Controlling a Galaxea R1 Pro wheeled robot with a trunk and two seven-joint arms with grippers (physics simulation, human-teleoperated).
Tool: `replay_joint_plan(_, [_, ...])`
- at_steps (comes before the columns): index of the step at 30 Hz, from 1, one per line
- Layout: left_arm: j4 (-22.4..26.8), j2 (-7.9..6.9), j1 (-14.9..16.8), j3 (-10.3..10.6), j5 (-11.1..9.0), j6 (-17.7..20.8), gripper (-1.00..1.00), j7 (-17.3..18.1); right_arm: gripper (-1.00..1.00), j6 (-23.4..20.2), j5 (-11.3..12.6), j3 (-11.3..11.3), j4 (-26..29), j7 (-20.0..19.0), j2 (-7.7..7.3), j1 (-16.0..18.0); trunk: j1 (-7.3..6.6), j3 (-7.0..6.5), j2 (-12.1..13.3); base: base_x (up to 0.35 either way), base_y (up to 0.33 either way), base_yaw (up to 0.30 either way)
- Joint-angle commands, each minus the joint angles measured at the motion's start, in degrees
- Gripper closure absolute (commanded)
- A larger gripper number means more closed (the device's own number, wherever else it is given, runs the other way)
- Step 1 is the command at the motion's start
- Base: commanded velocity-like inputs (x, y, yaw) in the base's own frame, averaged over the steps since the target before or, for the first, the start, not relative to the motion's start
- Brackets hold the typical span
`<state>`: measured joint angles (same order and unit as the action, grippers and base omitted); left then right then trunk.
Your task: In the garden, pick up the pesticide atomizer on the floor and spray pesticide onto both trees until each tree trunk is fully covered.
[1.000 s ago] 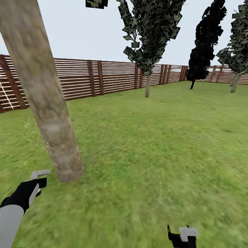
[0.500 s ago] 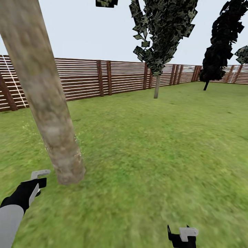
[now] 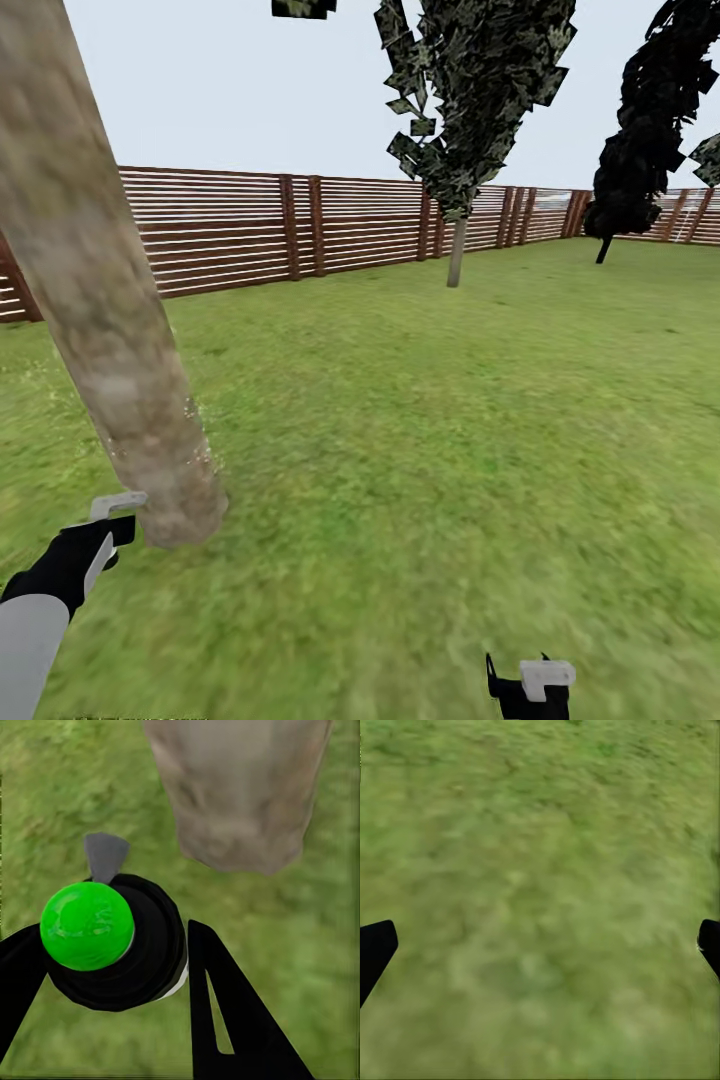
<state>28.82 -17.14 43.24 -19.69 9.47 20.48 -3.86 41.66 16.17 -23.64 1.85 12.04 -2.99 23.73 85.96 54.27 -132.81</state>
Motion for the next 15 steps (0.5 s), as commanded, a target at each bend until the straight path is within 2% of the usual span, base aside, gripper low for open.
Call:
replay_joint_plan(1, [0.0,0.0,0.0,0.0,0.0,0.0,1.0,0.0,-1.0,0.0,0.0,0.0,0.0,0.0,0.0,0.0,0.0,0.0,0.0,0.085,-0.267,0.261])
replay_joint_plan(10, [0.0,0.0,0.0,0.0,0.0,0.0,1.0,0.0,-1.0,0.0,0.0,0.0,0.0,0.0,0.0,0.0,0.0,0.0,0.0,0.11,-0.267,0.268])
replay_joint_plan(15, [0.0,0.0,0.0,0.0,0.0,0.0,1.0,0.0,-1.0,0.0,0.0,0.0,0.0,0.0,0.0,0.0,0.0,0.0,0.0,0.119,-0.267,0.032])
